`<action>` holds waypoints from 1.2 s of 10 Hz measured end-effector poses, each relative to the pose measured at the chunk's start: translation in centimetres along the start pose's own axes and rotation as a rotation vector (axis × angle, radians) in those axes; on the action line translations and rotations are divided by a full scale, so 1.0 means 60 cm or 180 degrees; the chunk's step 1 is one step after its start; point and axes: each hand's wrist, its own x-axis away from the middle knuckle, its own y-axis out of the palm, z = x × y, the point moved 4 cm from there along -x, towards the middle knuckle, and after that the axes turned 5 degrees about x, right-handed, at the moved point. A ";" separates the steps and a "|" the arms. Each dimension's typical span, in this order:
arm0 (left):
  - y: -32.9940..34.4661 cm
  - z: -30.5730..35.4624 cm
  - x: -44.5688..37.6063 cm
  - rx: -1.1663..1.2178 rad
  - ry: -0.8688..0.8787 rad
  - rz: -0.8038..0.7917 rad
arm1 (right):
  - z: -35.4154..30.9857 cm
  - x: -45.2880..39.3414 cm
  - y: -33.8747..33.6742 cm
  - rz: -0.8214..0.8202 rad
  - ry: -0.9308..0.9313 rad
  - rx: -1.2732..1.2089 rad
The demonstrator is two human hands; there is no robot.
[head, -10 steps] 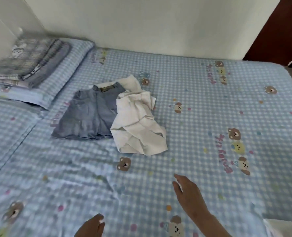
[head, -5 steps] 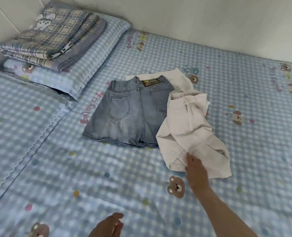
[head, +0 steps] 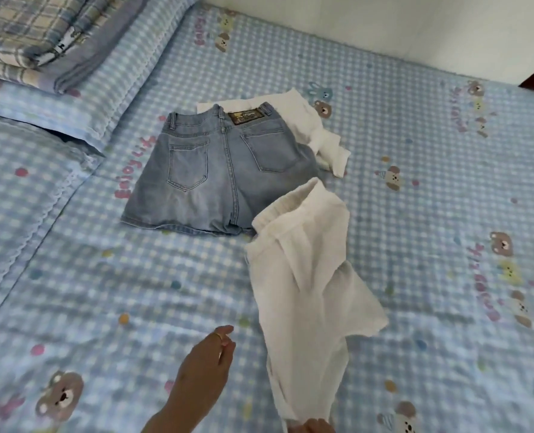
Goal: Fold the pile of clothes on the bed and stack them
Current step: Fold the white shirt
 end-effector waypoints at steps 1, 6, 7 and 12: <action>0.015 0.007 0.019 -0.0185 0.0117 0.0231 | 0.001 0.094 0.069 0.0694 0.0302 0.0347; 0.036 0.058 -0.109 -0.0140 0.0512 -0.0151 | 0.090 -0.239 -0.295 0.1385 0.0841 -0.0496; 0.042 0.071 -0.074 -0.0239 0.1028 -0.0032 | 0.062 -0.358 -0.324 0.0596 0.0051 0.0266; 0.007 0.025 -0.181 -0.1324 0.1320 -0.0398 | 0.170 -0.400 -0.385 -0.0166 -0.1310 0.2305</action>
